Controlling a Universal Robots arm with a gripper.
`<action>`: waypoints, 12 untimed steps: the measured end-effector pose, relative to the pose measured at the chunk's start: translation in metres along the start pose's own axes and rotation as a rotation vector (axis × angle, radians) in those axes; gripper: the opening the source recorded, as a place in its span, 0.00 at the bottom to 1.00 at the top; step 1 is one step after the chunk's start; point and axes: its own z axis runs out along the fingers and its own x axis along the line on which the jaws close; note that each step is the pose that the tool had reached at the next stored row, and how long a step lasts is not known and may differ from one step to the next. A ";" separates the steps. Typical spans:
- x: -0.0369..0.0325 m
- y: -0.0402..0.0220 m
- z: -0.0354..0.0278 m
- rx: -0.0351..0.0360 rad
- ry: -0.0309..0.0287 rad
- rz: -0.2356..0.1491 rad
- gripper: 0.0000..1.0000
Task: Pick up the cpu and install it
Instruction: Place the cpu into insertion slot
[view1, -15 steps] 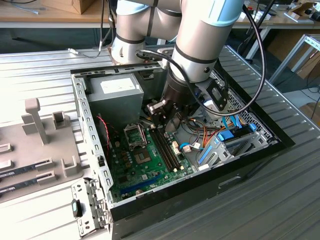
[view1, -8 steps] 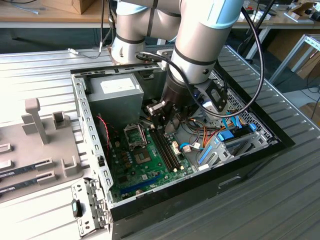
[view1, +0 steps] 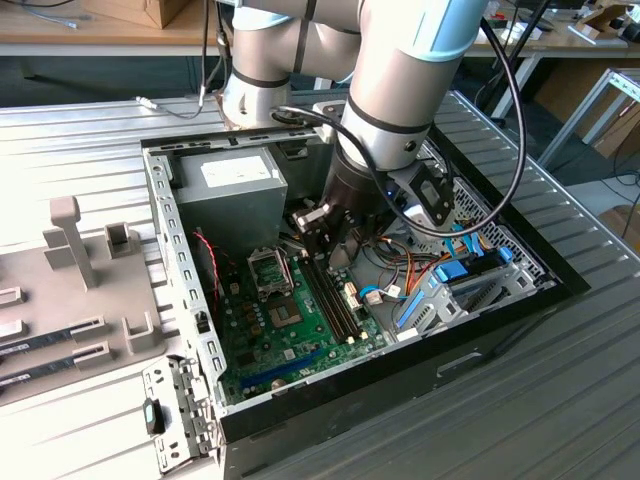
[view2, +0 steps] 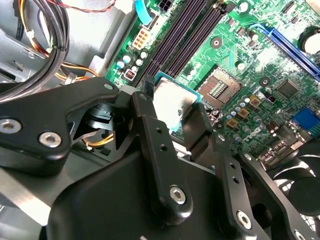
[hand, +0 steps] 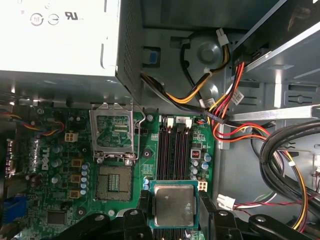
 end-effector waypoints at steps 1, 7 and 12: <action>0.0000 0.0000 0.0002 0.0001 0.0000 0.000 0.47; 0.0001 0.0000 0.0021 0.0000 0.0000 0.000 0.47; 0.0001 0.0000 0.0042 0.0000 0.0000 0.000 0.47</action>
